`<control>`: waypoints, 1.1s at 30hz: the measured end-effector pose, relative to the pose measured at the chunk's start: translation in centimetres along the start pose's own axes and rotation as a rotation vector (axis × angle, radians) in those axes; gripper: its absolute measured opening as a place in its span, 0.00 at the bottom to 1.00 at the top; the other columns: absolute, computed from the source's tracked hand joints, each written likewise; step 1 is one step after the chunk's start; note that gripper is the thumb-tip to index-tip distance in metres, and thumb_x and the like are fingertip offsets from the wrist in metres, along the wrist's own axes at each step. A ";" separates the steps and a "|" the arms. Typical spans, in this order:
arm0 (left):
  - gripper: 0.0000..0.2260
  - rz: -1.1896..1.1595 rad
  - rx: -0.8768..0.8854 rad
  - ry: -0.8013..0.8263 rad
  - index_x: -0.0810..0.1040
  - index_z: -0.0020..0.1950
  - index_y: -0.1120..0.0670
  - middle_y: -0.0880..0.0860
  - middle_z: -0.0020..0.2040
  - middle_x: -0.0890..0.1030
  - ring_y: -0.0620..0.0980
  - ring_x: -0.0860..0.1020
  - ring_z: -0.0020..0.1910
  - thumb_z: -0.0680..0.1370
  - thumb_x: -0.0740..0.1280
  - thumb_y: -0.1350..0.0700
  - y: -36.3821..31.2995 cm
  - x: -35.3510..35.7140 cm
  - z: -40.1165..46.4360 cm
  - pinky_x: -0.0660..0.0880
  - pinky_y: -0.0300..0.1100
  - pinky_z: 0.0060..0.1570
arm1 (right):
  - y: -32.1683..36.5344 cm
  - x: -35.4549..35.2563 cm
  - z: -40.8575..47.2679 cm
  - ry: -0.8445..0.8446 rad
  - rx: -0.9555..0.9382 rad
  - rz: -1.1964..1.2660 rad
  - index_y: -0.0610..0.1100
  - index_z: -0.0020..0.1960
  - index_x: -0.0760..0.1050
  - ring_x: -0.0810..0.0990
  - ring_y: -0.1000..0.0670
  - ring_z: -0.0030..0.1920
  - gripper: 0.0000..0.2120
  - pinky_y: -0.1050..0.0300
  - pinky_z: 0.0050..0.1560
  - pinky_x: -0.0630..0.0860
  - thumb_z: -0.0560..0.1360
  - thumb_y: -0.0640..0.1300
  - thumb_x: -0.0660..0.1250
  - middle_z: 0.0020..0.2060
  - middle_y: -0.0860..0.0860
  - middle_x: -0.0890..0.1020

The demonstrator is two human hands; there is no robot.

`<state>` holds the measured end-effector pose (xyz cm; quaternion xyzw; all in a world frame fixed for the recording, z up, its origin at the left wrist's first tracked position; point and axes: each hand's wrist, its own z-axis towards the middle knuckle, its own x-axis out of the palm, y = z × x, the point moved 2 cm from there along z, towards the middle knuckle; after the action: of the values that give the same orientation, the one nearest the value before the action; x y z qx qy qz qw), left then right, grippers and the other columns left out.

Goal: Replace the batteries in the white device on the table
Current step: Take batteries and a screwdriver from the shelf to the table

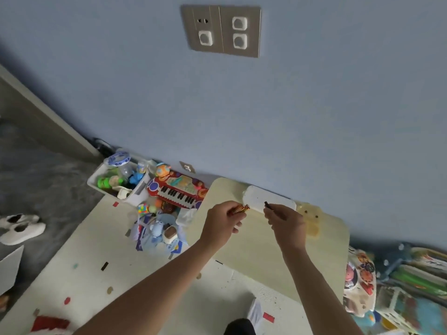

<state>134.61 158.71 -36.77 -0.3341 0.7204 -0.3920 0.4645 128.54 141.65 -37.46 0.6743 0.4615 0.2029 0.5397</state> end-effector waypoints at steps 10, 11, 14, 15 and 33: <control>0.05 0.264 -0.009 0.279 0.85 0.53 0.54 0.53 0.46 0.80 0.49 0.82 0.40 0.78 0.72 0.58 17.3 7.5 11.5 0.84 0.44 0.35 | -13.7 4.3 8.7 -0.159 0.173 0.034 0.48 0.45 0.87 0.78 0.53 0.33 0.04 0.49 0.41 0.78 0.73 0.41 0.74 0.33 0.50 0.85; 0.06 0.311 0.008 0.313 0.85 0.53 0.53 0.53 0.47 0.79 0.50 0.81 0.42 0.77 0.72 0.57 19.5 8.6 12.3 0.84 0.46 0.38 | -15.3 4.8 9.4 -0.183 0.190 0.043 0.48 0.45 0.87 0.79 0.53 0.33 0.04 0.49 0.42 0.79 0.73 0.41 0.74 0.34 0.49 0.86; 0.08 0.459 0.052 0.383 0.84 0.56 0.49 0.49 0.49 0.77 0.49 0.79 0.49 0.76 0.73 0.52 25.6 11.8 14.4 0.79 0.44 0.49 | -20.2 6.8 11.3 -0.251 0.221 0.091 0.48 0.45 0.87 0.79 0.52 0.34 0.05 0.49 0.43 0.79 0.73 0.40 0.74 0.35 0.47 0.86; 0.09 0.489 0.070 0.392 0.83 0.56 0.48 0.48 0.49 0.77 0.48 0.78 0.49 0.77 0.73 0.51 27.3 12.7 14.8 0.76 0.43 0.49 | -21.6 7.5 11.8 -0.267 0.234 0.108 0.48 0.45 0.86 0.79 0.52 0.34 0.05 0.50 0.43 0.78 0.73 0.39 0.74 0.35 0.46 0.86; 0.19 0.513 0.497 0.360 0.82 0.60 0.51 0.50 0.53 0.78 0.50 0.73 0.55 0.70 0.78 0.55 34.5 17.1 17.2 0.72 0.48 0.58 | -28.7 9.2 13.8 -0.376 0.272 0.225 0.49 0.45 0.85 0.79 0.51 0.36 0.08 0.55 0.39 0.77 0.74 0.37 0.73 0.37 0.43 0.86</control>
<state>140.63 156.04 -78.43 0.0534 0.7337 -0.4778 0.4802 132.09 141.68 -70.41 0.8137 0.2982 0.0688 0.4942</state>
